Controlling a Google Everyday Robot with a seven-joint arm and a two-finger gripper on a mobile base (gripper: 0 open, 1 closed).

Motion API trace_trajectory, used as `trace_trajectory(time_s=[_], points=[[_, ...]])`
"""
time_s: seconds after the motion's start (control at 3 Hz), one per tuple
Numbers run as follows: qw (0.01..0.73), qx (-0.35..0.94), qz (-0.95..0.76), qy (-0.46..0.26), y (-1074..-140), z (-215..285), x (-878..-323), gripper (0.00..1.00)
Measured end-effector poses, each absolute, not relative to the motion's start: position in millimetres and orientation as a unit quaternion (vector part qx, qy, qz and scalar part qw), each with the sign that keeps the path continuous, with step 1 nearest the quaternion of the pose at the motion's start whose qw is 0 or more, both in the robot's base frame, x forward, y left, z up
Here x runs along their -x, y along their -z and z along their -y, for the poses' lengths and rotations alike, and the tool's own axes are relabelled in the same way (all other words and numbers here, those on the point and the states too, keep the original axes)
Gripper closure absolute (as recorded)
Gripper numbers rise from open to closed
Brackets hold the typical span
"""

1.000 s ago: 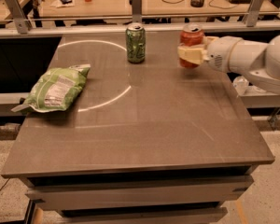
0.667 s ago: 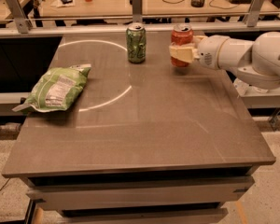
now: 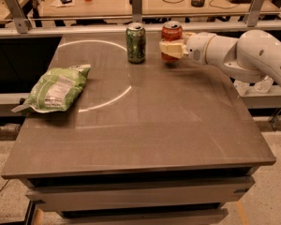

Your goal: Move coke can near green jalapeno chip bag

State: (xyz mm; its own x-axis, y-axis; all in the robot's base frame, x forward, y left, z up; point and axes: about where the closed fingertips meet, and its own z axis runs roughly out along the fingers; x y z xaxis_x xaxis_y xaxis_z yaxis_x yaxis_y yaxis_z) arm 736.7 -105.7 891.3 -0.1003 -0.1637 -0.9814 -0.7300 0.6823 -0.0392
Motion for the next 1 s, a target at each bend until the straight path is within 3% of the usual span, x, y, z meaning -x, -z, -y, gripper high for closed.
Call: trace_trajectory(time_s=[0.67, 1.0], points=[[0.593, 0.330, -0.681, -0.274, -874.1, 87.3, -743.0, 1.00], [0.592, 0.333, -0.680, -0.277, -872.8, 83.5, -742.9, 0.82]])
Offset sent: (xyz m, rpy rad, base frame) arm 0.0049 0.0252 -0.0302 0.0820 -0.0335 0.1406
